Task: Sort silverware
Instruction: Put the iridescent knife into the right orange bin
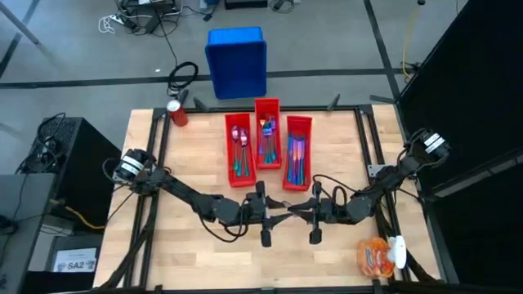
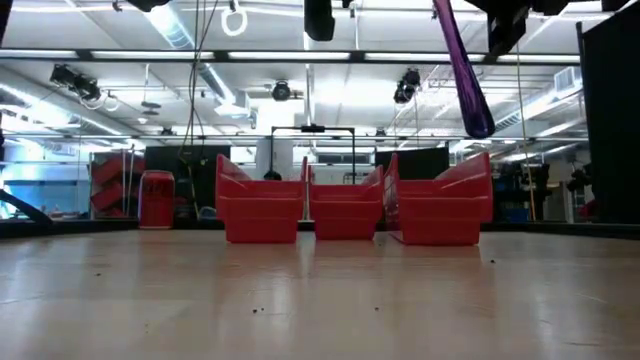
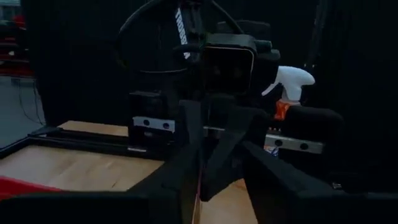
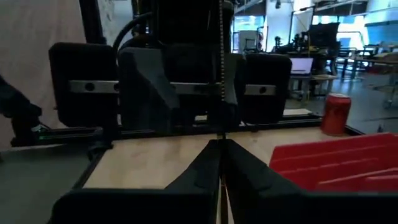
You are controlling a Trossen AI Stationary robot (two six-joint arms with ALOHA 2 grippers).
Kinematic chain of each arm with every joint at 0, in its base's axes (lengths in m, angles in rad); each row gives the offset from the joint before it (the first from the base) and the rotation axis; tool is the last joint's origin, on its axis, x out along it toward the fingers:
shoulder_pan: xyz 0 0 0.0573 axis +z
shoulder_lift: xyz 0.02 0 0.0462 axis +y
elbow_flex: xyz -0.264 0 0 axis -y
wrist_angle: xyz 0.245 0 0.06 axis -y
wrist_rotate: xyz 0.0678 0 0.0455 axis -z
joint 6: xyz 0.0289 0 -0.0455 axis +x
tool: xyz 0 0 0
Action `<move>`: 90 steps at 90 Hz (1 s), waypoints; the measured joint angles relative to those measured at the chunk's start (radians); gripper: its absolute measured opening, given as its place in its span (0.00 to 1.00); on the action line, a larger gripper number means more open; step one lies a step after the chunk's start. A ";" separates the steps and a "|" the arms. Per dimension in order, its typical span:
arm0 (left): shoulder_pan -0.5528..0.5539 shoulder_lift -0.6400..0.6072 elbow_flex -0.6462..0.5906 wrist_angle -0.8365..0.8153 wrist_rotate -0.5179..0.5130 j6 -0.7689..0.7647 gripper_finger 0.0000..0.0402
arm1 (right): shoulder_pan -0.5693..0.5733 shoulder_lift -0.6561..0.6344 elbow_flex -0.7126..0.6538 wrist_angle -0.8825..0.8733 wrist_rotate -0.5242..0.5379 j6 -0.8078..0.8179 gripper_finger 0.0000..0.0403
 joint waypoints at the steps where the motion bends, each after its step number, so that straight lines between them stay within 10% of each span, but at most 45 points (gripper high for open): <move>1: 0.000 0.000 0.000 0.000 -0.002 0.000 0.27 | 0.000 0.000 0.000 0.000 0.005 -0.003 0.00; 61: -0.135 -0.064 0.000 -0.015 -0.513 0.290 0.27 | -0.009 -0.028 0.000 0.021 0.302 -0.100 0.00; 90: -0.190 -0.064 0.000 -0.248 -0.692 0.128 0.27 | -0.096 -0.160 0.000 -0.043 0.385 -0.098 0.00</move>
